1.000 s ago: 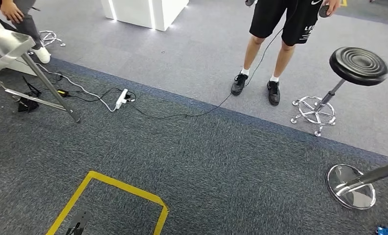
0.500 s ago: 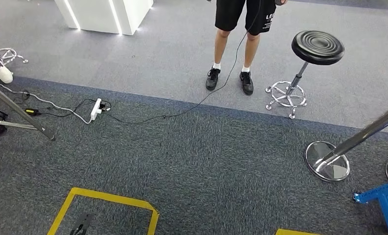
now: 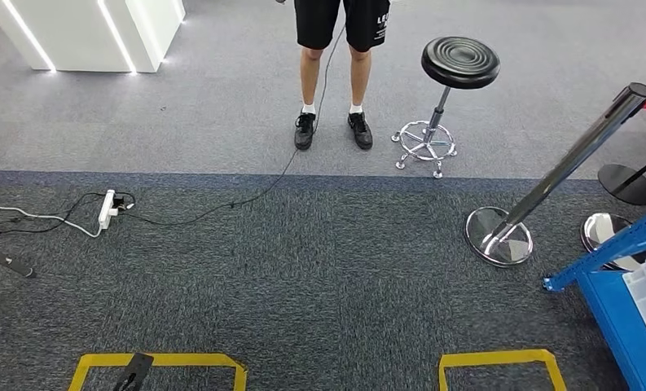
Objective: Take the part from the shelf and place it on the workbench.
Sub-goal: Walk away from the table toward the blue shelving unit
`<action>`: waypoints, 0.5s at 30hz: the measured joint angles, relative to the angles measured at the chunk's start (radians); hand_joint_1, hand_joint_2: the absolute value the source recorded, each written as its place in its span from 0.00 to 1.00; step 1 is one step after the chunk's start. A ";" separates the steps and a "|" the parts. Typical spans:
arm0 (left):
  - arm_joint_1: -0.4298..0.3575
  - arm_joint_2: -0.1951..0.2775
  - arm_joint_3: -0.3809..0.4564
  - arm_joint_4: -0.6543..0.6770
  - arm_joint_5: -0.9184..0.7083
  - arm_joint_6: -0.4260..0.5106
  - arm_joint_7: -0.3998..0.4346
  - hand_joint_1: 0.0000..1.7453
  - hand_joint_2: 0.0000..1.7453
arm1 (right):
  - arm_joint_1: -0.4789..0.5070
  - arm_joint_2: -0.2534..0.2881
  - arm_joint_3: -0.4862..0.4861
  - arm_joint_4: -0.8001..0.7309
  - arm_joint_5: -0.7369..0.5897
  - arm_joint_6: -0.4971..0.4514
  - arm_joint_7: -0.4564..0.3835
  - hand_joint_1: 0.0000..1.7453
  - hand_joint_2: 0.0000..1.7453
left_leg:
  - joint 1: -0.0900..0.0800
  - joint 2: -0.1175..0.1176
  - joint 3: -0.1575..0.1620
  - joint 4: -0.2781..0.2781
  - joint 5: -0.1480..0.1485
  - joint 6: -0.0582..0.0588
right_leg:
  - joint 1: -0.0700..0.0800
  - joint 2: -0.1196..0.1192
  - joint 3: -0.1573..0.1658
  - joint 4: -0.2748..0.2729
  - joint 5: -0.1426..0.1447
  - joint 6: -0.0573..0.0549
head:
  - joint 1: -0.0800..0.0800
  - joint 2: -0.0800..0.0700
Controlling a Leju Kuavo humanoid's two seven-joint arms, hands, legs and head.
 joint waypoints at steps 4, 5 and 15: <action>0.007 0.000 0.000 0.000 0.000 0.000 0.000 0.00 0.00 | -0.003 0.000 0.000 0.000 0.000 0.003 0.000 0.00 0.00 | -0.005 0.053 0.004 -0.006 -0.006 0.012 | -0.006 -0.079 -0.119 0.226 -0.098 0.014 | 0.003 0.000; 0.007 0.000 0.000 0.000 0.000 0.000 0.000 0.00 0.00 | -0.002 0.000 0.000 0.000 0.000 0.004 -0.001 0.00 0.00 | -0.006 0.066 0.007 -0.006 -0.010 0.011 | -0.008 -0.082 -0.128 0.241 -0.092 0.014 | 0.003 0.000; -0.004 -0.002 0.000 0.000 0.000 0.000 0.000 0.00 0.00 | -0.001 -0.002 0.000 0.000 0.001 0.010 -0.011 0.00 0.00 | -0.006 0.122 0.061 0.009 -0.070 -0.033 | 0.012 -0.118 0.037 -0.057 0.019 -0.041 | 0.000 0.000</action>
